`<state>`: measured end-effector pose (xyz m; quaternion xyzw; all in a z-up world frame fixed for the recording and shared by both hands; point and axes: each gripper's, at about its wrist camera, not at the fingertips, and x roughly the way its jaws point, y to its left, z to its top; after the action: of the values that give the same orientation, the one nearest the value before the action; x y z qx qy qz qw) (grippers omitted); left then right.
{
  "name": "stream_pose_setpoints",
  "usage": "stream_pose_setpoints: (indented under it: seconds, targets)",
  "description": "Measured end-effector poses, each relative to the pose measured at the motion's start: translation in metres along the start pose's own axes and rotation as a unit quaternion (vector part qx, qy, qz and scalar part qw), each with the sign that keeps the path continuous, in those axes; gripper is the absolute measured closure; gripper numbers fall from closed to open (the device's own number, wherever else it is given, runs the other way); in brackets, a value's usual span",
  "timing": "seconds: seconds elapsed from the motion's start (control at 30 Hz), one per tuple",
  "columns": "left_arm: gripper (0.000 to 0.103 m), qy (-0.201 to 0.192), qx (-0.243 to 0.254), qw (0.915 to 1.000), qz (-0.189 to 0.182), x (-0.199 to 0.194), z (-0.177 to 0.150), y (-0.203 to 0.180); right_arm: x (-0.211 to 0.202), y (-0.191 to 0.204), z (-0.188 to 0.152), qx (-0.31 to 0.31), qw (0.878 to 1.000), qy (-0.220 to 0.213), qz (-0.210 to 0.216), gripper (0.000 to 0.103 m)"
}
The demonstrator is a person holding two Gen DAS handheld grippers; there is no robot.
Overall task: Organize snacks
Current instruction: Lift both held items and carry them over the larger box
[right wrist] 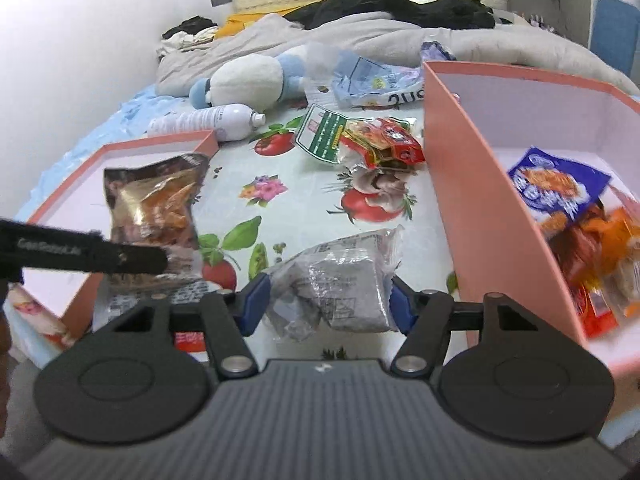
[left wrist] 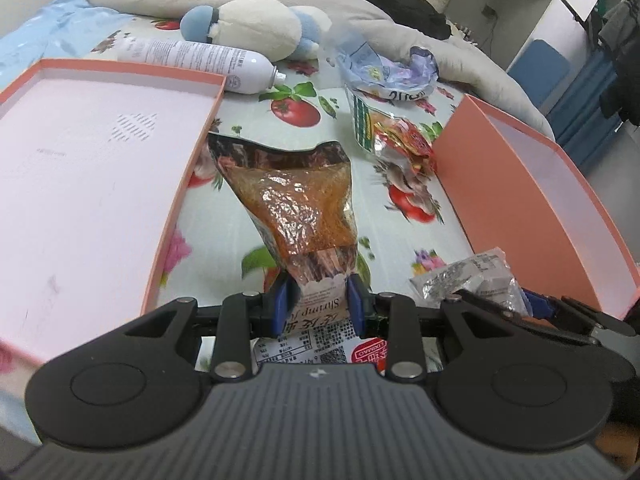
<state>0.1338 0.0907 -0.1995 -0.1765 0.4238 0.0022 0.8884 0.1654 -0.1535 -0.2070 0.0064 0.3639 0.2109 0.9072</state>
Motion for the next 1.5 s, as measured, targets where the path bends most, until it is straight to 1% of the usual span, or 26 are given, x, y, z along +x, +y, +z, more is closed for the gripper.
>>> stream_pose_setpoints:
  seconds: [0.13,0.2,0.37,0.53,0.7,0.8,0.9,1.0,1.1,1.2,1.3,1.43,1.5]
  targets:
    - [0.068,0.003,-0.002,1.0000,0.005,-0.011,-0.014,-0.006,-0.012,0.002,-0.005,-0.012,1.000,-0.003,0.002,0.039]
    - [0.068,0.002,-0.014,0.9999,0.004,-0.016,-0.020,-0.007,-0.017,0.002,-0.006,-0.012,1.000,-0.005,0.006,0.039]
    - [0.068,-0.001,-0.030,0.9995,-0.005,-0.030,-0.023,-0.014,-0.031,0.004,-0.004,-0.014,1.000,-0.009,0.011,0.040]
    - [0.068,-0.015,-0.021,0.9996,-0.010,-0.054,-0.022,-0.029,-0.059,0.002,0.003,-0.009,0.999,-0.029,0.012,0.040]
    - [0.068,-0.024,-0.015,0.9992,-0.027,-0.077,-0.019,-0.045,-0.090,-0.001,0.011,0.002,0.998,-0.055,0.010,0.040]
    - [0.068,-0.028,-0.012,0.9986,-0.044,-0.089,-0.017,-0.056,-0.109,-0.005,0.015,0.009,0.997,-0.070,0.009,0.040]
    - [0.068,-0.028,-0.001,0.9984,-0.048,-0.094,-0.020,-0.070,-0.126,-0.012,0.016,0.015,0.996,-0.083,0.006,0.040]
    - [0.068,-0.027,0.002,0.9976,-0.063,-0.100,-0.024,-0.085,-0.139,-0.020,0.017,0.023,0.995,-0.092,-0.003,0.040]
    - [0.068,-0.028,0.016,0.9967,-0.074,-0.104,-0.026,-0.100,-0.150,-0.029,0.017,0.034,0.995,-0.097,-0.011,0.040]
    - [0.068,-0.032,0.019,0.9959,-0.082,-0.109,-0.025,-0.114,-0.162,-0.038,0.013,0.041,0.994,-0.102,-0.022,0.041]
    - [0.068,-0.032,0.030,0.9944,-0.096,-0.113,-0.025,-0.129,-0.172,-0.048,0.007,0.058,0.993,-0.099,-0.033,0.041]
    - [0.068,-0.021,0.046,0.9911,-0.123,-0.112,-0.029,-0.149,-0.182,-0.060,-0.003,0.071,0.992,-0.094,-0.049,0.041]
    - [0.068,-0.017,0.051,0.9900,-0.131,-0.110,-0.031,-0.159,-0.187,-0.068,-0.008,0.078,0.991,-0.093,-0.055,0.041]
